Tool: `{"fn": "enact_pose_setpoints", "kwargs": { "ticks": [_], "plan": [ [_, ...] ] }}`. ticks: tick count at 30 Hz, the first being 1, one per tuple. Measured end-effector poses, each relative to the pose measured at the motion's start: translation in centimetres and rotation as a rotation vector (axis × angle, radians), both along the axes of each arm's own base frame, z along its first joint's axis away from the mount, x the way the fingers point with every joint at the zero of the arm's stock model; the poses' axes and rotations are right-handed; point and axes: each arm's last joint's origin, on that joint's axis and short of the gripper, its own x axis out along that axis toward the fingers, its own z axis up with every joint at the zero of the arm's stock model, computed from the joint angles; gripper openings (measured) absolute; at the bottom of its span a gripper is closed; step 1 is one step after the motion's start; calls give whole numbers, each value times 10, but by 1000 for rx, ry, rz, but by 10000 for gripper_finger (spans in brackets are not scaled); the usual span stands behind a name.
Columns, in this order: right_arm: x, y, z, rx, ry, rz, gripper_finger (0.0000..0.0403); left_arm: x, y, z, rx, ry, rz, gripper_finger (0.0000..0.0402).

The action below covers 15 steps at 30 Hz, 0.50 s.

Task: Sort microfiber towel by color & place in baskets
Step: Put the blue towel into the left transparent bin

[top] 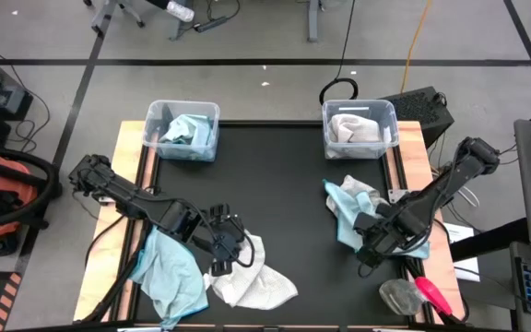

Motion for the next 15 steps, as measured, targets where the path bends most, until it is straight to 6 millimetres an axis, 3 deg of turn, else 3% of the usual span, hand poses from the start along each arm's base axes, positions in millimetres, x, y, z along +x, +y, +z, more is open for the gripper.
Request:
{"fn": "enact_pose_setpoints", "kwargs": {
  "ticks": [7,15],
  "plan": [
    [11,0,73,-76,-181,53,0,12,-1,8,0,-143,-4,167],
    [24,-16,157,-165,-504,75,0,30,12,20,8,-318,21,167]
  ]
}}
